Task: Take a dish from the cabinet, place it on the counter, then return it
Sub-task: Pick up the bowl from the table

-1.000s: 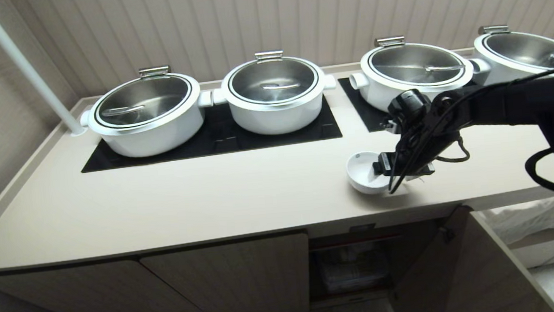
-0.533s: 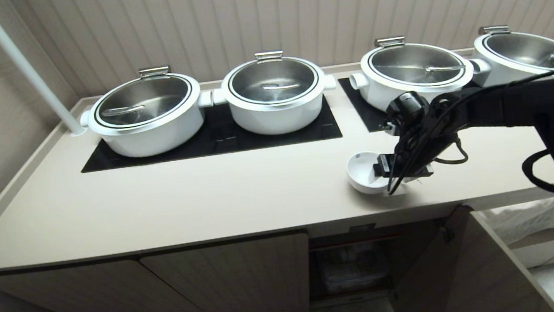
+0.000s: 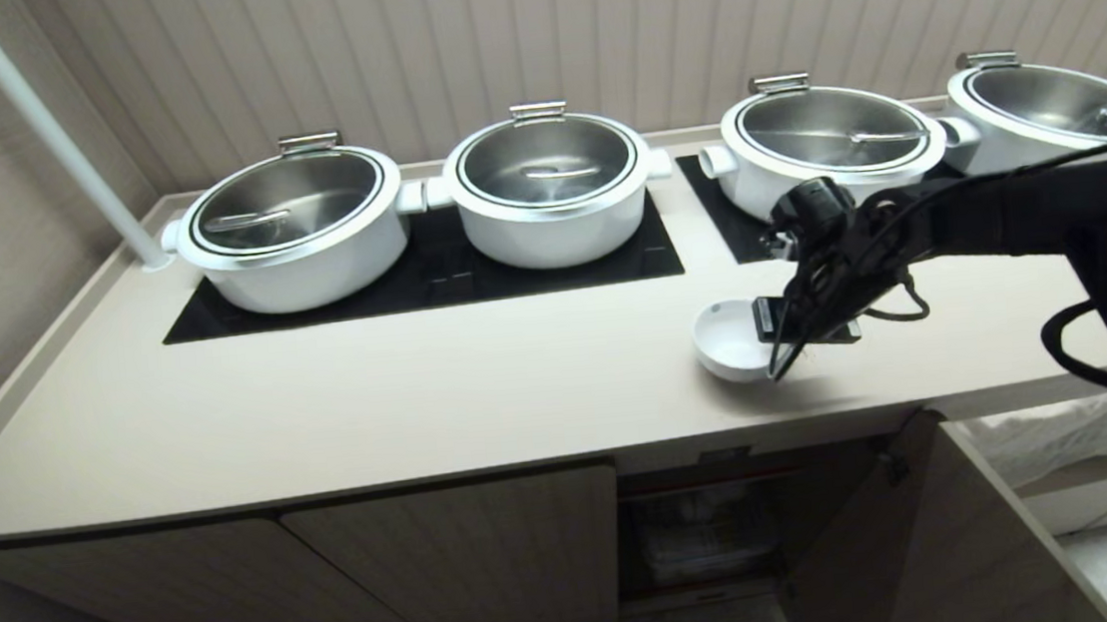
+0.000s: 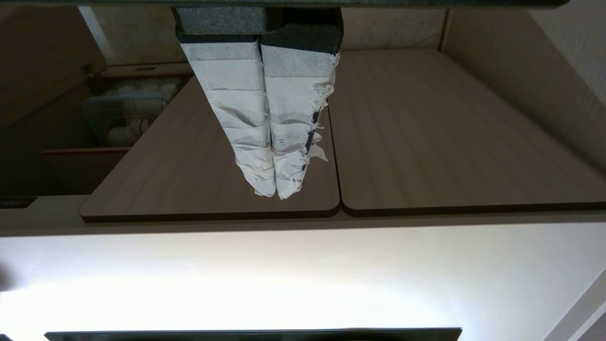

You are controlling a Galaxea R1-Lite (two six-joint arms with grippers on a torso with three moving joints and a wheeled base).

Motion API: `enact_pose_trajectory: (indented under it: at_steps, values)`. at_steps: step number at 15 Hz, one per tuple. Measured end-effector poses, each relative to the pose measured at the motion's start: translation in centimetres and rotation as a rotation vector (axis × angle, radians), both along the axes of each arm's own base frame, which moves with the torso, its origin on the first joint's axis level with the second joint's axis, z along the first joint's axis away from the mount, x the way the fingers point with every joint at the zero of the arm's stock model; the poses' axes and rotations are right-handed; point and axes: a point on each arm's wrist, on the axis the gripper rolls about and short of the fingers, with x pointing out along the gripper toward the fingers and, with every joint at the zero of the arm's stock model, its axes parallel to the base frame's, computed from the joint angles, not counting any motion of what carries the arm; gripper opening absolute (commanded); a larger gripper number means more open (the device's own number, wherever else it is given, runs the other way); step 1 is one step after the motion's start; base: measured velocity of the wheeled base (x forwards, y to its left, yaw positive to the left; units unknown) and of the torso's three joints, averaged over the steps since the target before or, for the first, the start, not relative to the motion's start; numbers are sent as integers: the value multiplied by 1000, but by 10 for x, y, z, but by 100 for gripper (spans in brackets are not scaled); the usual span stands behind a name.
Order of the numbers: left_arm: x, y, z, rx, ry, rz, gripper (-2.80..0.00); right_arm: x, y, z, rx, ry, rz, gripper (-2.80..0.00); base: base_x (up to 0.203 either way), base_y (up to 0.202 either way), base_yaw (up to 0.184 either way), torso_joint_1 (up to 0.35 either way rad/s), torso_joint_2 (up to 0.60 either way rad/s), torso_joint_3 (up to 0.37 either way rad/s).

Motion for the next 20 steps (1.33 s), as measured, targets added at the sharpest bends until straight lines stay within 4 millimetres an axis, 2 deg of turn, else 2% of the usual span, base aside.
enact_pose_trajectory:
  at_steps: [13,20]
  values:
    - [0,0,0,0,0,0,-280,-6,-1,6,43,6,-71,-280,0,0,0,0,0,0]
    - [0,0,0,0,0,0,-280,-26,-6,25,46,-4,-72,-280,0,0,0,0,0,0]
